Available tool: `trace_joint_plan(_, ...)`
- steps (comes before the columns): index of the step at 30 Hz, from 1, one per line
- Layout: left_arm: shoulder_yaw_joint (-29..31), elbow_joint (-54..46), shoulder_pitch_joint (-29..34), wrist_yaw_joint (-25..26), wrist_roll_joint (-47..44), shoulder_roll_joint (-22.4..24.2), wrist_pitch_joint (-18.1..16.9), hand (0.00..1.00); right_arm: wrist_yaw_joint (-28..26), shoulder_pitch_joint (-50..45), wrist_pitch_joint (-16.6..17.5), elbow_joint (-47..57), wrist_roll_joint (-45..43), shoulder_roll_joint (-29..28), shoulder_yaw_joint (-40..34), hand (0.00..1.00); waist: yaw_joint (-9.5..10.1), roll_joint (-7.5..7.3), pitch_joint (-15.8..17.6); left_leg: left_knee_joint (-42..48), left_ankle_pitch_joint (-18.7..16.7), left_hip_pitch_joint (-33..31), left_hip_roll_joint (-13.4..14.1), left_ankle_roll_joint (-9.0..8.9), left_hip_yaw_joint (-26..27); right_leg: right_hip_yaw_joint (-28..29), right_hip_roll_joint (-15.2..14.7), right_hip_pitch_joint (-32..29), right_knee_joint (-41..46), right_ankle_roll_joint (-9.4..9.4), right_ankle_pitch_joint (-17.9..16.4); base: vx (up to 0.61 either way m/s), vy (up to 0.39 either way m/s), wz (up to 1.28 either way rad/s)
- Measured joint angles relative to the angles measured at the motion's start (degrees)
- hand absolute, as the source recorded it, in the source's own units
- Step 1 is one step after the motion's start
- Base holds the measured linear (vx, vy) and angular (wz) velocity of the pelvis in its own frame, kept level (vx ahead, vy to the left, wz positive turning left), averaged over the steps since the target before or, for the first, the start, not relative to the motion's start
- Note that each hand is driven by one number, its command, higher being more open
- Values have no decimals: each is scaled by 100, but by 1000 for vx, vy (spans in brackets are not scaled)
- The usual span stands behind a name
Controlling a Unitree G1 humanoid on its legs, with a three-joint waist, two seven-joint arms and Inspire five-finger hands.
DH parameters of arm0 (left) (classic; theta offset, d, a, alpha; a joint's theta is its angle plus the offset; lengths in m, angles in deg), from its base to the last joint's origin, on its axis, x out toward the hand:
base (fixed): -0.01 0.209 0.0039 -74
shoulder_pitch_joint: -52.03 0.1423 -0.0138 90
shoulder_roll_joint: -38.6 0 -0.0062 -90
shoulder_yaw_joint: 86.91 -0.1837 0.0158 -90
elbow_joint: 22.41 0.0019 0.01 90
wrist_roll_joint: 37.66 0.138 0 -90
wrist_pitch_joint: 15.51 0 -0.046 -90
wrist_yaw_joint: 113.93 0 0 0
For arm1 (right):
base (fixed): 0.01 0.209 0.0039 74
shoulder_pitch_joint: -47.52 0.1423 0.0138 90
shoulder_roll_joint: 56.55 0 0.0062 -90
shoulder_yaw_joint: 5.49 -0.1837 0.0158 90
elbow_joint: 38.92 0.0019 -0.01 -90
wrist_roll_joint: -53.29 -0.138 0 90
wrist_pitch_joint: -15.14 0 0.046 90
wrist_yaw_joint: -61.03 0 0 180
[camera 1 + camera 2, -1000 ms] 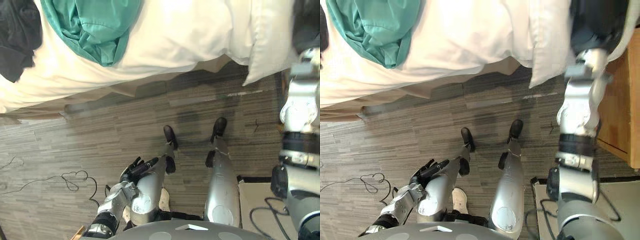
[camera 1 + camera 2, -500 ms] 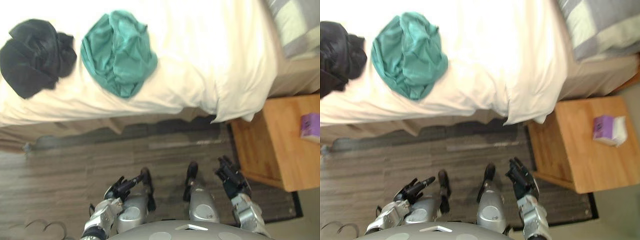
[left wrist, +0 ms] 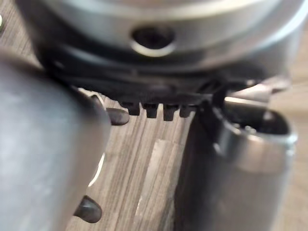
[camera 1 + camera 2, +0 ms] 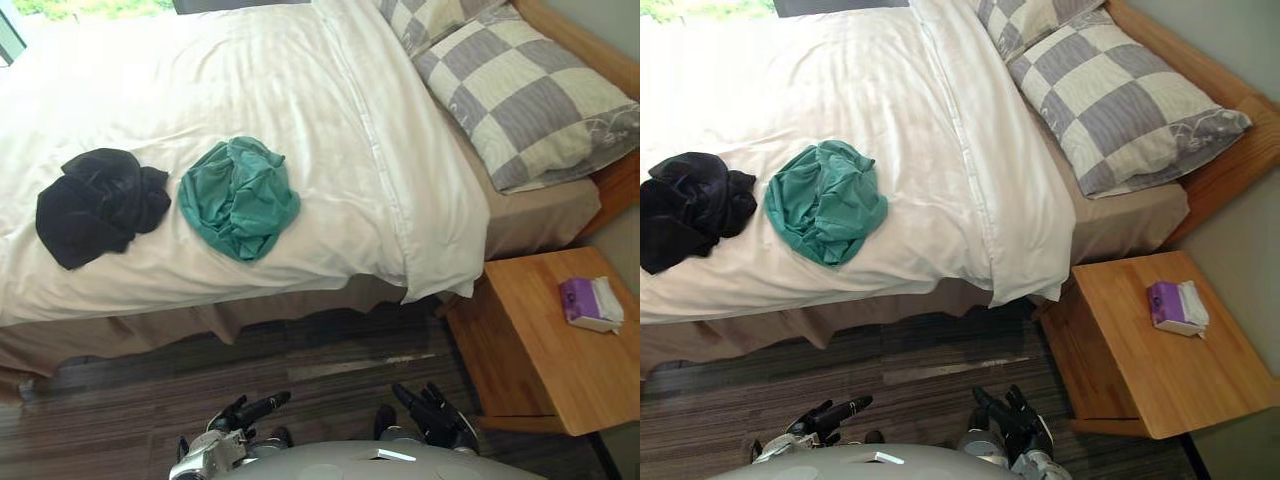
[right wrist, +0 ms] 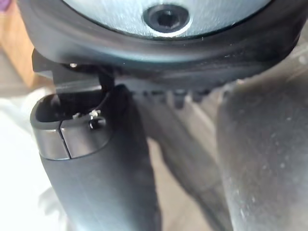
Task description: Tidy up the quilt and then pick up the clothes from the bed and put them into the laundry hamper
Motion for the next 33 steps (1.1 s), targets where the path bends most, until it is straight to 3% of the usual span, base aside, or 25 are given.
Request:
trace_joint_plan(2, -19, -37, 3, 183, -4, -6, 102, 100, -18, 117, -152, -53, 116, 5, 14, 100, 0, -14, 44, 223, -243, 120, 69, -17, 184, 172, 56, -13, 247, -96, -243, -30, -13, -54)
trace_joint_plan(4, 99, -85, 60, 398, -22, -16, 76, 100, -139, 164, -227, 43, 115, 205, 136, 100, 22, 182, 191, 2325, -1278, -469, 710, -292, 341, 186, 151, -166, 1076, -292, -859, 4, -36, -63)
trace_joint_plan(5, 186, -103, 48, 411, -84, -110, 16, 100, -162, 214, -272, 59, 115, 266, 192, 100, -6, 131, 288, 3147, -1420, -756, 887, -408, 324, 240, 58, -285, 1364, -227, -986, -27, 74, -37)
trace_joint_plan(6, 290, -153, -8, 456, -226, -179, -84, 100, -121, 323, -342, 48, 112, 374, 220, 100, -113, 76, 491, 4577, -1267, -1399, 1210, -448, 86, 264, -73, -410, 1834, -165, -1183, -46, 115, -6)
trace_joint_plan(7, 292, -199, -13, 453, -267, -189, -130, 100, -57, 355, -390, 40, 111, 422, 229, 100, -150, 9, 602, 4995, -1243, -1593, 1271, -392, -15, 266, -164, -441, 1963, -135, -1243, -54, 160, -3)
trace_joint_plan(8, 297, -219, -29, 396, -428, -175, -179, 100, 46, 380, -403, 44, 100, 617, 187, 100, -169, 85, 746, 5164, -1346, -1764, 1373, -291, -17, 305, -312, -490, 2144, -93, -1291, 30, 190, -14)
trace_joint_plan(9, 313, -208, -49, 341, -498, -125, -260, 100, 107, 387, -389, 46, 107, 778, 87, 100, -233, 195, 914, 4869, -1408, -1777, 1459, -252, 36, 420, -479, -549, 2238, -11, -1336, 47, 244, -21)
trace_joint_plan(11, 392, -165, -10, 268, -669, -84, -290, 100, 158, 359, -390, 47, 107, 827, -132, 100, -331, 256, 980, 4121, -1337, -1775, 1604, -109, 18, 594, -831, -630, 2301, 209, -1333, 117, 442, -16)
trace_joint_plan(13, 666, -201, 75, 258, -698, -34, -399, 100, 151, 264, -391, 66, 94, 822, -87, 100, -346, 195, 1001, 3357, -1027, -1780, 1871, -23, -293, 796, -1199, -739, 2302, 326, -1330, 101, 437, -15)
trace_joint_plan(14, 789, -210, 181, 292, -697, -37, -524, 100, 146, 211, -390, 131, 69, 822, -86, 100, -346, 185, 997, 2889, -738, -1780, 2169, -18, -668, 948, -1375, -800, 2303, 369, -1339, 91, 538, -21)
trace_joint_plan(15, 848, -230, 299, 312, -699, -78, -646, 100, 142, 189, -381, 218, 98, 866, -83, 100, -352, 151, 978, 2693, -542, -1789, 2356, -3, -1003, 1107, -1593, -829, 2293, 592, -1343, 114, 662, -21)
trace_joint_plan(17, 772, -222, 378, 285, -745, -97, -664, 100, 135, 186, -380, 218, 196, 1037, -72, 100, -349, 172, 900, 2884, -445, -1813, 2319, 9, -1150, 1254, -2015, -617, 2058, 822, -1366, 137, 734, 7)
trace_joint_plan(18, 682, -157, 323, 277, -906, -226, -702, 100, 174, 210, -384, 9, 471, 900, -119, 100, -306, -126, 802, 3589, -875, -2034, 1949, -1079, -1164, 1364, -2445, -275, 1616, 659, -1262, 211, 973, 48)
trace_joint_plan(19, 679, -147, 246, 236, -911, -324, -701, 100, 336, 175, -306, -138, 735, 749, -148, 100, -310, -243, 607, 4091, -1223, -2416, 1768, -1098, -1261, 1334, -2571, -168, 1378, 534, -542, 187, 827, 58)
trace_joint_plan(20, 678, -112, 155, 240, -871, -347, -656, 100, 388, 188, -245, -230, 784, 718, -193, 100, -301, -256, 553, 4353, -1402, -2610, 1735, -1077, -1345, 1258, -2601, -171, 1296, 522, 78, 197, 789, 40)
trace_joint_plan(21, 691, -21, 42, 237, -856, -423, -573, 100, 388, 268, -149, -445, 803, 689, -170, 100, -169, -339, 560, 4354, -1535, -2510, 1626, -1038, -1238, 718, -2697, -194, 1108, 175, 1446, 224, 738, 1)
trace_joint_plan(22, 691, -10, 54, 282, -802, -443, -407, 100, 383, 331, -77, -523, 965, 672, -117, 100, -106, -318, 560, 3984, -1493, -2159, 1579, -908, -961, -137, -2677, -348, 1459, -320, 1791, 250, 680, -26)
trace_joint_plan(23, 672, -7, 117, 307, -648, -420, -286, 100, 362, 332, 109, -512, 1031, 652, -14, 100, -76, -303, 551, 3523, -1382, -1792, 1566, -799, -794, -577, -2379, -437, 2025, -170, 861, 311, 517, -39)
trace_joint_plan(24, 538, -49, 190, 309, -571, -399, -248, 100, 347, 347, 237, -436, 1222, 658, 250, 100, -70, -195, 495, 2998, -1206, -1455, 1632, -739, -630, -929, -1844, -450, 2266, 110, 193, 325, 411, -30)
trace_joint_plan(25, 300, -68, 228, 293, -378, -377, -208, 100, 233, 319, 357, -299, 1418, 633, 613, 100, -104, -11, 389, 2221, -852, -1156, 1653, -638, -479, -1294, -910, -504, 2259, 87, -323, 892, 976, 139)
trace_joint_plan(26, -508, 50, -303, 395, 37, -86, 412, 100, 146, 427, 415, -62, 1891, 545, 898, 100, -136, 247, 245, 1192, -215, -832, 692, -227, -778, -983, 475, 153, 592, -349, -755, 771, 847, 161)
trace_joint_plan(29, -557, 46, -321, 388, 31, -134, 444, 100, 148, 449, 415, -65, 1891, 519, 991, 100, -63, 182, 210, 1179, -120, -857, 626, -266, -762, -979, 438, 166, 598, -370, -781, 230, 247, 64)
trace_joint_plan(31, -530, 47, -283, 392, 41, -130, 442, 100, 157, 595, 400, -300, 1850, 491, 995, 100, -30, 181, 204, 1334, -55, -862, 505, -268, -739, -1056, 237, 248, 803, -304, -900, 17, 46, 31)
trace_joint_plan(32, -412, 75, -371, 338, 27, -192, 494, 100, 243, 620, 276, -498, 1705, 486, 895, 100, -100, 114, 375, 2136, -323, -947, 565, -252, -584, -1108, -67, 550, 1013, -114, -1063, 28, 114, 78)
trace_joint_plan(33, -287, 176, -390, 308, -4, -211, 581, 100, 398, 607, 119, -511, 1606, 498, 833, 100, -161, 129, 441, 2765, -613, -977, 761, -121, -435, -1150, -266, 792, 1199, -129, -1203, 0, 138, 67)
